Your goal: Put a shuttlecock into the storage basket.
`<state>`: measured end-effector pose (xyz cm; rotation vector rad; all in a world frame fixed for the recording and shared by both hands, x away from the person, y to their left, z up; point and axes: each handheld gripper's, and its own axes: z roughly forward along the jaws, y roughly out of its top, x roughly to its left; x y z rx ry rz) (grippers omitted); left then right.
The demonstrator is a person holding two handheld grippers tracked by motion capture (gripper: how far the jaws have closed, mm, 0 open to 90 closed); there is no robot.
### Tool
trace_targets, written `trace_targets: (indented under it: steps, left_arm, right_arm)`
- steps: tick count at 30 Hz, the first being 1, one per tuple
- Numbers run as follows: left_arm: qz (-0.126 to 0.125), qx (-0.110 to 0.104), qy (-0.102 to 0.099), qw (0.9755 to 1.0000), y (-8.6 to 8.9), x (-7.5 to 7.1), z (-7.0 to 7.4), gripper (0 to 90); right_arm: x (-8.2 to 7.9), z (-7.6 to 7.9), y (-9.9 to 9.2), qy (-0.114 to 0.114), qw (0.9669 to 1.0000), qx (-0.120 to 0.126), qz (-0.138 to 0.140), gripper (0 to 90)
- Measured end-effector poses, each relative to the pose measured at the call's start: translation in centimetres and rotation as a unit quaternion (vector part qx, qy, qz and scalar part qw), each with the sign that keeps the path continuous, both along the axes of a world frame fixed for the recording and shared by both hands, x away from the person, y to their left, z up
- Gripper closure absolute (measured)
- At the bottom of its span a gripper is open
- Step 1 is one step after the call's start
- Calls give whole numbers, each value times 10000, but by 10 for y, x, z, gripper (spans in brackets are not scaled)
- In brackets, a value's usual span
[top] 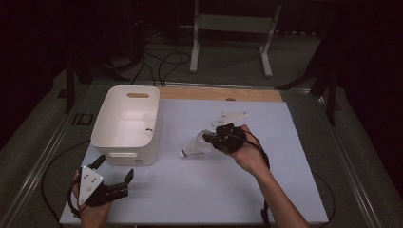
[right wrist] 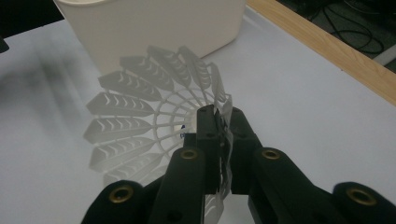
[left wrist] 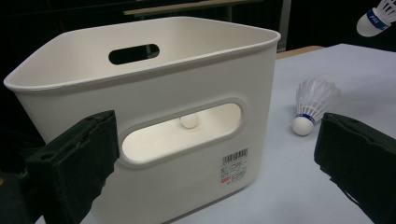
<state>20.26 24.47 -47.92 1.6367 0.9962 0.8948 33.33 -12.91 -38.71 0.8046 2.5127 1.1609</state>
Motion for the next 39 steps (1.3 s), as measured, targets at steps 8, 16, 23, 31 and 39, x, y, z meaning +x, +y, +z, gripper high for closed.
trace_targets:
  steps: [8,16,23,31,39]
  left_arm:
    - [-2,4,-5,10000,0,0,0,5]
    - [0,1,-3,10000,0,0,0,5]
    - [-3,1,0,10000,0,0,0,5]
    - [-5,3,-4,10000,0,0,0,5]
    - [-5,-1,-1,10000,0,0,0,6]
  right_arm:
    - [1,2,2,-20,10000,29,-1,865]
    - [2,5,4,-40,10000,73,-5,865]
    - [3,9,8,-74,9999,97,-13,865]
    - [5,13,11,-99,9999,123,-15,865]
    - [9,18,12,-100,9998,197,-27,865]
